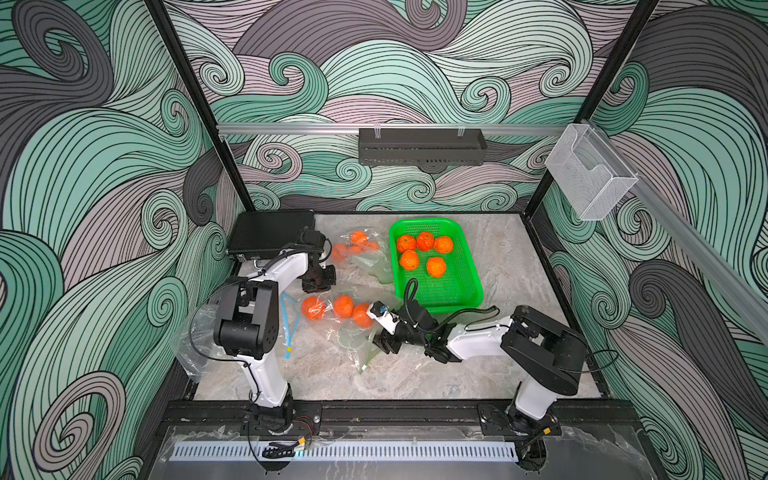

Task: Open the zip-top bag and take out the orange
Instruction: Pick up the orange from the zipper food storage bag.

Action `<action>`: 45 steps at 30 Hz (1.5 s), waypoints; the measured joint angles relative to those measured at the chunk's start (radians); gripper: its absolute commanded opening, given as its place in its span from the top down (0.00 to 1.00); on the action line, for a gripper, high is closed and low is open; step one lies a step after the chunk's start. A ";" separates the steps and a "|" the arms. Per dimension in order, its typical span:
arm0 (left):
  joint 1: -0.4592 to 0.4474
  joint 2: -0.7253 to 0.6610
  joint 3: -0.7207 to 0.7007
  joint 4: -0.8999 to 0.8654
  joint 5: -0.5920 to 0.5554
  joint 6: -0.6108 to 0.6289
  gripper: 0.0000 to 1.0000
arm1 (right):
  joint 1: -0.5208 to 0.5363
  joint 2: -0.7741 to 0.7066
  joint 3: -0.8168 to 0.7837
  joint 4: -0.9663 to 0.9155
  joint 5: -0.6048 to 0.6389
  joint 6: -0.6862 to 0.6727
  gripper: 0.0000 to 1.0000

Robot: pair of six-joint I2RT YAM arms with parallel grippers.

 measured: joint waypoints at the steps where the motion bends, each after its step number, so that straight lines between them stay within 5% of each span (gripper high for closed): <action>1: 0.000 0.013 0.011 -0.014 0.002 -0.005 1.00 | 0.000 0.014 0.024 -0.008 0.005 -0.002 0.24; 10: 0.005 0.046 0.039 -0.090 0.014 -0.018 1.00 | -0.007 0.120 0.150 -0.077 0.068 -0.026 0.15; 17: 0.005 0.046 0.039 -0.109 0.023 -0.019 1.00 | -0.016 0.210 0.262 -0.133 0.083 -0.026 0.17; 27: 0.005 0.046 0.039 -0.115 0.026 -0.019 1.00 | -0.029 0.257 0.307 -0.156 0.031 -0.006 0.47; 38: 0.005 0.046 0.054 -0.154 0.011 -0.025 1.00 | -0.029 -0.028 0.034 -0.187 -0.013 0.009 0.54; 45: 0.005 0.047 0.090 -0.200 -0.023 -0.025 1.00 | -0.029 -0.236 -0.043 -0.369 -0.019 0.025 0.54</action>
